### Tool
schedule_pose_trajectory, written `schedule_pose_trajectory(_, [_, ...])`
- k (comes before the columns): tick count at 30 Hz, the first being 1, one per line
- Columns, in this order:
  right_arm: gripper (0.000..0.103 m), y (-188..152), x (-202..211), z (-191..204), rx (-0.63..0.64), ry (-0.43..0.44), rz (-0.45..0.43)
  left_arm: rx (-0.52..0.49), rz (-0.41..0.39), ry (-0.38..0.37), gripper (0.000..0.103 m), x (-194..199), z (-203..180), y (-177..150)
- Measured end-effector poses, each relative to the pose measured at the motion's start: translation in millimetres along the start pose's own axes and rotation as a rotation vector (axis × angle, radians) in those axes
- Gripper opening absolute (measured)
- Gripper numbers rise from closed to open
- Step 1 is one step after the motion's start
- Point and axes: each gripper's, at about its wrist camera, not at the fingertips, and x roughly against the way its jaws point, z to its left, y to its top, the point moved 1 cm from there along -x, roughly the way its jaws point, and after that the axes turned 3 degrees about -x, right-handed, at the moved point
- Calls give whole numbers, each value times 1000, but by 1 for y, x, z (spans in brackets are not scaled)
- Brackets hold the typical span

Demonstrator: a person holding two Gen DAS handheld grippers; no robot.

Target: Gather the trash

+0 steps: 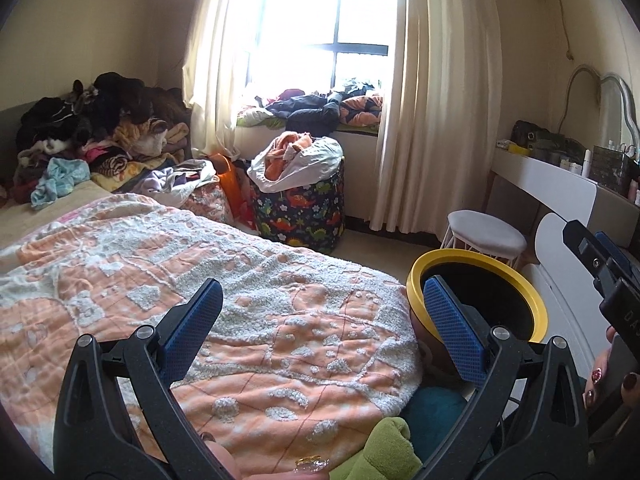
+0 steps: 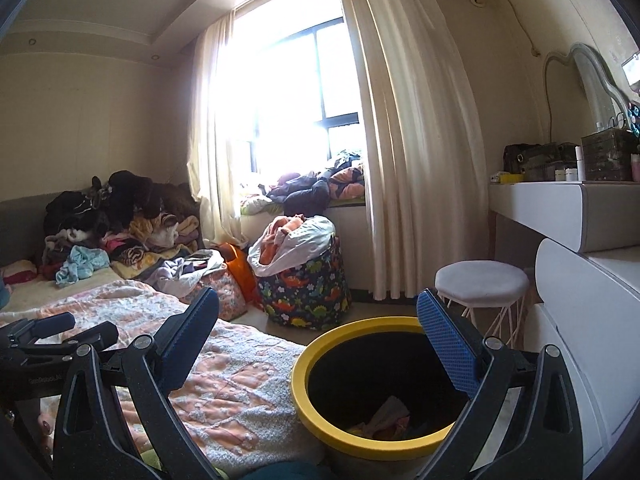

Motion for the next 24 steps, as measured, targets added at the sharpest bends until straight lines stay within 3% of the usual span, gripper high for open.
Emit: schedule_pose_trajectory(24, [96, -8, -2, -2, -12, -5, 9, 14, 25, 9, 93, -7, 1, -8])
